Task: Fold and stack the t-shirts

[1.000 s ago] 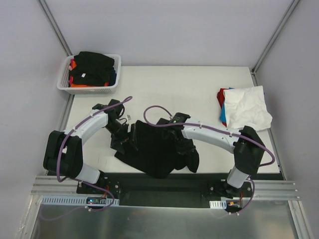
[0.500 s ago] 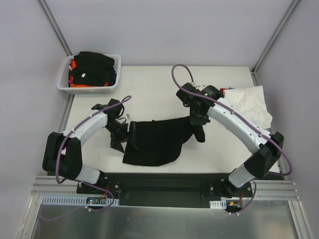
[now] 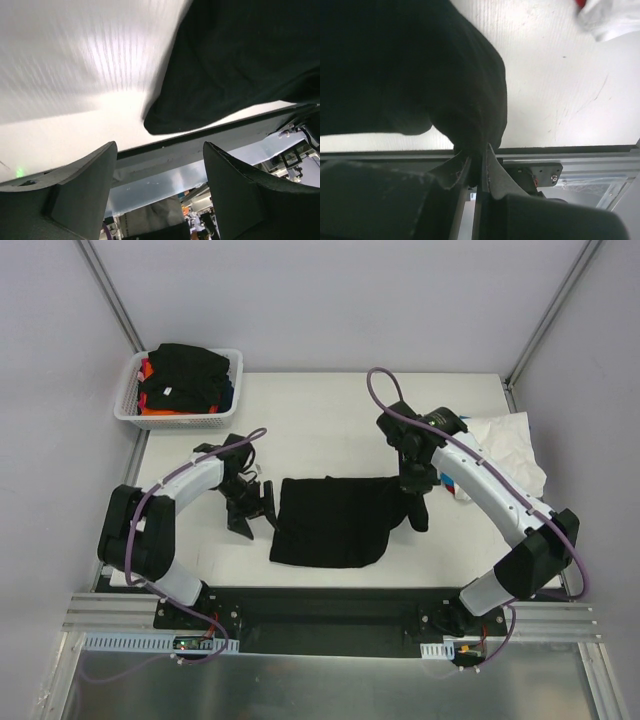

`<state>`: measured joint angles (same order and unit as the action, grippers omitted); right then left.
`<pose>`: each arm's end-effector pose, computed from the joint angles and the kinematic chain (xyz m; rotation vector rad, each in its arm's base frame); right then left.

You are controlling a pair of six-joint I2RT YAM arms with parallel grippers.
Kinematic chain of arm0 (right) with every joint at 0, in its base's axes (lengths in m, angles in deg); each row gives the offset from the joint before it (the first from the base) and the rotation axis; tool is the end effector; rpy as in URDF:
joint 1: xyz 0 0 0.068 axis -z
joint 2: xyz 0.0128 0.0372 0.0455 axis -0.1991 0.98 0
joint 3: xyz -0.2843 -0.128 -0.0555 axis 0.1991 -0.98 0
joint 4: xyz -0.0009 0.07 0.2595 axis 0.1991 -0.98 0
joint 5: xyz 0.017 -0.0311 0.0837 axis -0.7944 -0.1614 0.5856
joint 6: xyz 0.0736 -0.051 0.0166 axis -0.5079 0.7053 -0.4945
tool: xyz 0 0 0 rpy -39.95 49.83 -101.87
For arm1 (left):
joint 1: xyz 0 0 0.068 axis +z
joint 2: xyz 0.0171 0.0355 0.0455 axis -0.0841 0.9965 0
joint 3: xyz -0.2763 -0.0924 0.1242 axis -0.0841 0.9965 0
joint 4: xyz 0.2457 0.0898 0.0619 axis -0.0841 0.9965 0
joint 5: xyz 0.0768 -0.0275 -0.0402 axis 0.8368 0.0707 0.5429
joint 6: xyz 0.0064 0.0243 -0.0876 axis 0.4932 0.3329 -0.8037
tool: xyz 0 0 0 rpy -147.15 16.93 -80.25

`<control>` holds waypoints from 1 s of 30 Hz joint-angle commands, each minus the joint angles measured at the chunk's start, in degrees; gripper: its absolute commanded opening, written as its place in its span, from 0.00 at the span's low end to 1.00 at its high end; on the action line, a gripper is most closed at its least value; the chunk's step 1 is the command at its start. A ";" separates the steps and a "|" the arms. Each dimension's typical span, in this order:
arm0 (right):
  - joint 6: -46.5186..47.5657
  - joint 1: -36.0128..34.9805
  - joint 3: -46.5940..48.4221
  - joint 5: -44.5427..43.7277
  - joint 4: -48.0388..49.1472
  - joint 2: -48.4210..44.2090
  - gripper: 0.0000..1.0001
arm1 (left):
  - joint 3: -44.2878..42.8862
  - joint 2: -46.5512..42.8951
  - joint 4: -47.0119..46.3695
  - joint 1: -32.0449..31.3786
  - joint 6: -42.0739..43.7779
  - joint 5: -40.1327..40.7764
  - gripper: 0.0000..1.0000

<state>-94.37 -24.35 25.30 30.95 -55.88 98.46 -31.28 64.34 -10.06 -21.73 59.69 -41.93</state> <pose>0.2615 0.1520 0.3404 -0.3483 2.7027 -0.2953 0.2579 -0.1145 0.1908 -0.1623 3.0500 -0.7281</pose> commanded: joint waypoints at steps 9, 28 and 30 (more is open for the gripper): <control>4.64 -0.02 -2.16 11.08 2.55 -0.58 0.01 | -6.65 11.19 -8.19 -2.25 -1.44 -4.47 0.66; 8.50 0.15 -0.49 12.14 2.56 2.76 0.01 | -7.98 16.57 -11.19 -6.38 -3.55 -4.30 0.00; 8.94 0.15 -0.22 12.31 2.73 3.29 0.02 | -7.71 15.60 -11.19 -6.47 -4.08 -4.38 0.00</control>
<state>-87.15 -24.33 22.96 42.62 -52.67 101.19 -39.06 81.56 -21.21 -27.37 57.12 -45.41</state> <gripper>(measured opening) 0.099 0.011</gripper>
